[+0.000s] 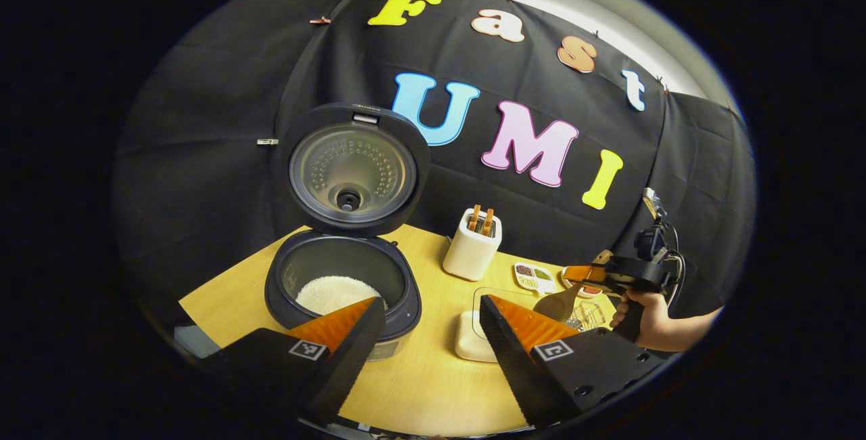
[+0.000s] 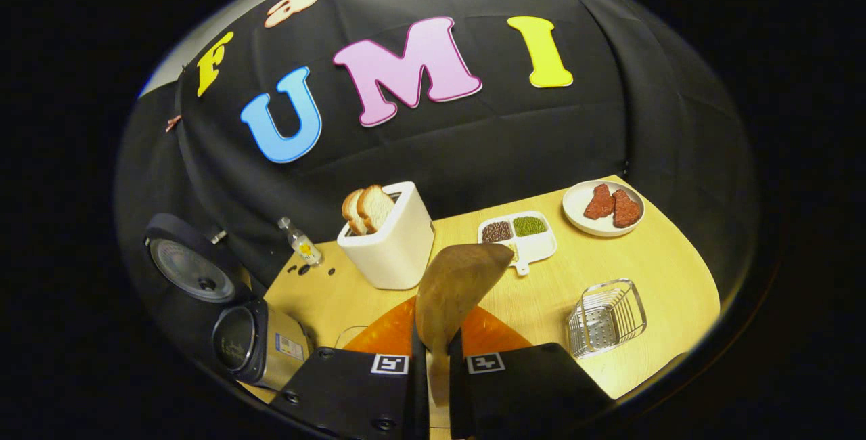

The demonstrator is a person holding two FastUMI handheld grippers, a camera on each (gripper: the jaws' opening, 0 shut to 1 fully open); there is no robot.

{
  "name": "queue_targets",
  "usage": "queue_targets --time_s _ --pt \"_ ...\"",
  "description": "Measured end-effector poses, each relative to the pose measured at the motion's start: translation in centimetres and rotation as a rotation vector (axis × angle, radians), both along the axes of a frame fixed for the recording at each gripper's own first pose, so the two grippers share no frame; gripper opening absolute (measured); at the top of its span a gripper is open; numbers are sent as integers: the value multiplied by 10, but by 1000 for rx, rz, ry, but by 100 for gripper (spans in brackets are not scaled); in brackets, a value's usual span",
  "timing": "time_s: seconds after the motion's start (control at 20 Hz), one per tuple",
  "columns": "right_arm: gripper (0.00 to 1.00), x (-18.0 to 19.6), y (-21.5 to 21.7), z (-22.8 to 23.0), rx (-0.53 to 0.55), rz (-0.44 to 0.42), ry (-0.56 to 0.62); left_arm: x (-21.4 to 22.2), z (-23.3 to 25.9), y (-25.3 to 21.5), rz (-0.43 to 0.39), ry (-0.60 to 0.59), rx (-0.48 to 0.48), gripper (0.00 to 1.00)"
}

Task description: Close the left gripper, press the button to open the rice cooker; take a wooden spoon from the chopstick holder with the right hand, scoop a spoonful of rice and pour it into the rice cooker, then put the wooden spoon back into the chopstick holder.

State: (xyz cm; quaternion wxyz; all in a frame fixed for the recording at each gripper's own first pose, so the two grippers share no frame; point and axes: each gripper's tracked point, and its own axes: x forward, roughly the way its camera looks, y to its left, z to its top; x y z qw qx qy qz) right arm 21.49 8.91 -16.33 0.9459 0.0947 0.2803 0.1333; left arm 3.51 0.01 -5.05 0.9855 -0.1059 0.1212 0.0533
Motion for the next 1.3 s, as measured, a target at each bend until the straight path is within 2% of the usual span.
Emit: queue_targets --time_s 0.2,0.3,0.35,0.4,0.5,0.65,1.0,1.3 --pt "16 7 7 -36 -63 -2 -9 6 -27 13 -27 45 29 95" --pt "17 10 13 -49 -78 -14 -17 7 -35 15 -44 59 8 95" --pt "12 10 17 -56 -78 -20 -13 7 -39 16 -47 63 -5 95" --pt "16 9 22 -63 -77 -21 -5 6 -43 19 -48 70 -19 95" --pt "17 4 33 -72 -66 -28 11 5 -50 22 -56 74 -60 95" --pt "16 -7 56 -79 1 -42 52 1 -59 32 -42 92 -91 95" --pt "17 -19 98 -80 162 -72 169 -11 -48 40 -43 71 -75 95" --pt "17 -28 108 -77 248 -79 250 -18 -45 40 -45 66 -76 95"
